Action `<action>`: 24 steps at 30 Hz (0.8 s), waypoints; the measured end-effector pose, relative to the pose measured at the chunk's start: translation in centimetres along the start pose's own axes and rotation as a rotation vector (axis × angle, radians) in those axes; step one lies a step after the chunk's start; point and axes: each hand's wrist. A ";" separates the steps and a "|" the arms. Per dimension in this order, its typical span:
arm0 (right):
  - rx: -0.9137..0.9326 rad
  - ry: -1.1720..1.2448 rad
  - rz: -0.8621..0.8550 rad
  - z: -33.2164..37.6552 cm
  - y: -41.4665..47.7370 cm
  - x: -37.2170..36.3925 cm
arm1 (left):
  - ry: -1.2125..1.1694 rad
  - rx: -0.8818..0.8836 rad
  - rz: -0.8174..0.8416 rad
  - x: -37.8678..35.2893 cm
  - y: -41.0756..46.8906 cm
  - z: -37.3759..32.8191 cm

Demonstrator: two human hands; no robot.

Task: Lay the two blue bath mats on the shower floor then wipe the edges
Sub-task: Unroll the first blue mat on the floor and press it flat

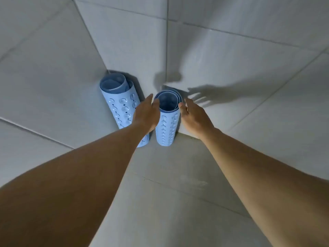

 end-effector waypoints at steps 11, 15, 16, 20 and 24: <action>-0.404 0.757 0.267 0.2 -1.0 -0.7 | -0.591 0.385 0.200 0.4 -2.1 0.3; -0.527 0.852 0.306 -1.0 -3.3 -0.9 | -0.773 0.544 0.180 0.5 -4.1 2.4; -0.548 0.851 0.321 -1.4 -3.8 -1.2 | -0.787 0.567 0.167 0.3 -4.5 2.8; -0.625 0.739 0.390 -2.9 -5.7 -2.9 | -0.857 0.720 0.225 -1.1 -6.3 5.4; -0.651 0.655 0.489 -4.4 -7.7 -4.1 | -0.953 0.888 0.321 -2.7 -8.5 8.2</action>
Point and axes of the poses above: each hand's wrist, its own y-axis towards the middle knuckle, its own x-axis out of the back of the hand, z = x × y, and after that the axes turned 3 degrees about y, right-handed
